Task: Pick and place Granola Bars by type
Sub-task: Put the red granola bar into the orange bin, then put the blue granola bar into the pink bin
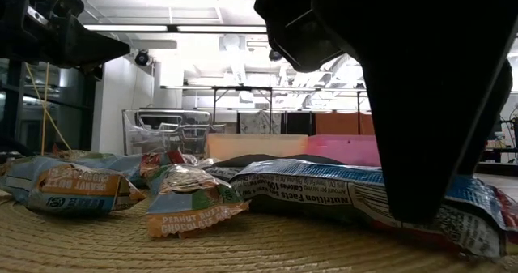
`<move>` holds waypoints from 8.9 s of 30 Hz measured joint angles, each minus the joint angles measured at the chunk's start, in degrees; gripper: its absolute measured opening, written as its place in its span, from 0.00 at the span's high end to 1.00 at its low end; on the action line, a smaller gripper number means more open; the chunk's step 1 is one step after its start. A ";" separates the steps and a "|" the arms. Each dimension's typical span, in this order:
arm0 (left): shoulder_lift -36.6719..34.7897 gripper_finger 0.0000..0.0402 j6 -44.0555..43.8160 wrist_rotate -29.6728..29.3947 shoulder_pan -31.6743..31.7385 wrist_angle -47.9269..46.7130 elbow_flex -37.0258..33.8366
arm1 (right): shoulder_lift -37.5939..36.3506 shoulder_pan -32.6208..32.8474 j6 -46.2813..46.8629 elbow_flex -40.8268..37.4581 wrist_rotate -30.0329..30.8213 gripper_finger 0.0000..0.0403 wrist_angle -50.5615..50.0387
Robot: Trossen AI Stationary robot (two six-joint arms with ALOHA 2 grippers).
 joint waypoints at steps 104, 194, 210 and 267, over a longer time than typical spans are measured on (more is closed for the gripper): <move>0.00 1.00 0.00 -0.02 0.00 -0.02 0.00 | -36.00 -13.28 -51.49 -0.05 30.02 0.87 18.32; 0.00 1.00 0.00 0.09 0.00 -0.01 0.02 | -20.76 -53.55 -39.59 -0.08 -9.21 0.60 12.21; 0.00 1.00 0.00 0.07 0.00 -0.02 0.02 | -25.62 -30.95 -31.75 -0.06 -11.48 0.60 12.14; 0.00 1.00 0.00 0.00 0.00 -0.01 0.00 | -5.74 -9.35 -13.41 -0.05 2.17 0.40 -2.28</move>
